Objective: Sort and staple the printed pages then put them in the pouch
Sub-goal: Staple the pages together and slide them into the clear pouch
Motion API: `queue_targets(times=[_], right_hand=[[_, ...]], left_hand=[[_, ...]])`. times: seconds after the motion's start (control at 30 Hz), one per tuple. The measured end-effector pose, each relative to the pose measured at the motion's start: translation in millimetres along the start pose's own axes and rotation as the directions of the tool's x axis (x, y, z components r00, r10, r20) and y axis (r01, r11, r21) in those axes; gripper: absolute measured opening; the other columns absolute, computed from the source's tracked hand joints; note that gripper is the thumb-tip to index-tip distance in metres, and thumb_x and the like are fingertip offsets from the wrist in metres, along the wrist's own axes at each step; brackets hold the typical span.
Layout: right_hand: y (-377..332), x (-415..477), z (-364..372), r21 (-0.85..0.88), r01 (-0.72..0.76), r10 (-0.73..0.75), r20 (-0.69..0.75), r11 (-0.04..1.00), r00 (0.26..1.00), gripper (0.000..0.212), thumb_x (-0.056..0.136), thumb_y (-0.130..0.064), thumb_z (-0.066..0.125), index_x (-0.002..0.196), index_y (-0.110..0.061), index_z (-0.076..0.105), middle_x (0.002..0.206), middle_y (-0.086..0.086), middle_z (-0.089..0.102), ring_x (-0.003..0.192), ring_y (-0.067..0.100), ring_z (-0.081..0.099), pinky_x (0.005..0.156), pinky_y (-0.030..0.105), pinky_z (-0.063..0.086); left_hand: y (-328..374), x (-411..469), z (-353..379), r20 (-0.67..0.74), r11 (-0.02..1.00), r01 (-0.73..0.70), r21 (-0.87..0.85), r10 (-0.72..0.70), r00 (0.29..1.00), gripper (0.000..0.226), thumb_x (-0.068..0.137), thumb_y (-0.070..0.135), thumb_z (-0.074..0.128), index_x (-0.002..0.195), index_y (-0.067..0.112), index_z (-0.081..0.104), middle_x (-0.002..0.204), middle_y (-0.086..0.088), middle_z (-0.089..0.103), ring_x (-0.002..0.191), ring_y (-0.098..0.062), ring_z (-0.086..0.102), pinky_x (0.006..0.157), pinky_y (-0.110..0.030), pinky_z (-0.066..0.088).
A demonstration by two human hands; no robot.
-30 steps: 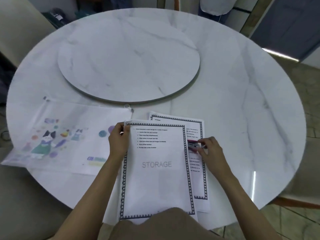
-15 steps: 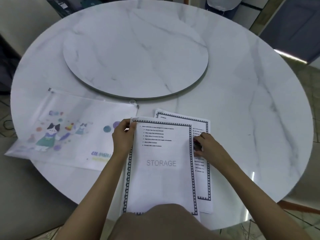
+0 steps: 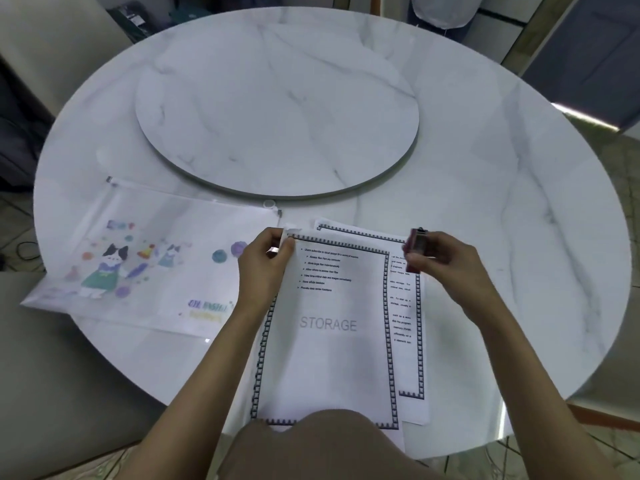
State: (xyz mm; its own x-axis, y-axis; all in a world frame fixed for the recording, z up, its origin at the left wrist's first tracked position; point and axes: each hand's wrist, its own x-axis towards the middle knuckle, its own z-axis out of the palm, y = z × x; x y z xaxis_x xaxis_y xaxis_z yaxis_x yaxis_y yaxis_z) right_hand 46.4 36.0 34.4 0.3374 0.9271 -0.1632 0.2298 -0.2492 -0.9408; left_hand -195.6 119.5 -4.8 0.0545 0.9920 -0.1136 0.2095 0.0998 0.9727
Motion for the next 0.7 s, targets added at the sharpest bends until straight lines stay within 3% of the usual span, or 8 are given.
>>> queue_targets(times=[0.17, 0.3, 0.7], right_hand=[[-28.2, 1.0, 50.7, 0.174, 0.148, -0.172, 0.133, 0.974, 0.976, 0.021, 0.081, 0.003, 0.063, 0.096, -0.012, 0.062, 0.096, 0.006, 0.068, 0.072, 0.012, 0.066, 0.071, 0.022, 0.052], [-35.5, 6.9, 72.3, 0.228, 0.186, -0.226, 0.163, 0.956, 0.960, 0.018, 0.084, 0.000, 0.062, 0.100, -0.008, 0.060, 0.101, 0.003, 0.067, 0.075, 0.013, 0.065, 0.075, 0.023, 0.052], [-39.7, 5.9, 80.8, 0.260, 0.142, -0.214, 0.275, 0.955, 0.937, 0.021, 0.085, -0.002, 0.059, 0.106, -0.002, 0.057, 0.101, 0.012, 0.067, 0.071, 0.011, 0.066, 0.071, 0.020, 0.051]], left_hand=[[8.2, -14.5, 2.3, 0.025, 0.998, -0.068, 0.011, 0.068, 0.997, 0.009, 0.090, 0.021, 0.056, 0.086, 0.017, 0.063, 0.079, 0.004, 0.066, 0.067, -0.013, 0.054, 0.063, -0.026, 0.044], [13.3, -24.8, 1.0, 0.039, 0.987, -0.158, 0.038, 0.156, 0.987, 0.013, 0.089, 0.020, 0.058, 0.080, 0.029, 0.060, 0.077, 0.014, 0.065, 0.064, -0.005, 0.054, 0.059, -0.017, 0.042], [15.6, -38.2, -4.5, 0.022, 0.971, -0.235, 0.045, 0.234, 0.972, 0.023, 0.089, 0.017, 0.059, 0.079, 0.038, 0.056, 0.078, 0.023, 0.063, 0.066, -0.001, 0.056, 0.058, -0.012, 0.040]])
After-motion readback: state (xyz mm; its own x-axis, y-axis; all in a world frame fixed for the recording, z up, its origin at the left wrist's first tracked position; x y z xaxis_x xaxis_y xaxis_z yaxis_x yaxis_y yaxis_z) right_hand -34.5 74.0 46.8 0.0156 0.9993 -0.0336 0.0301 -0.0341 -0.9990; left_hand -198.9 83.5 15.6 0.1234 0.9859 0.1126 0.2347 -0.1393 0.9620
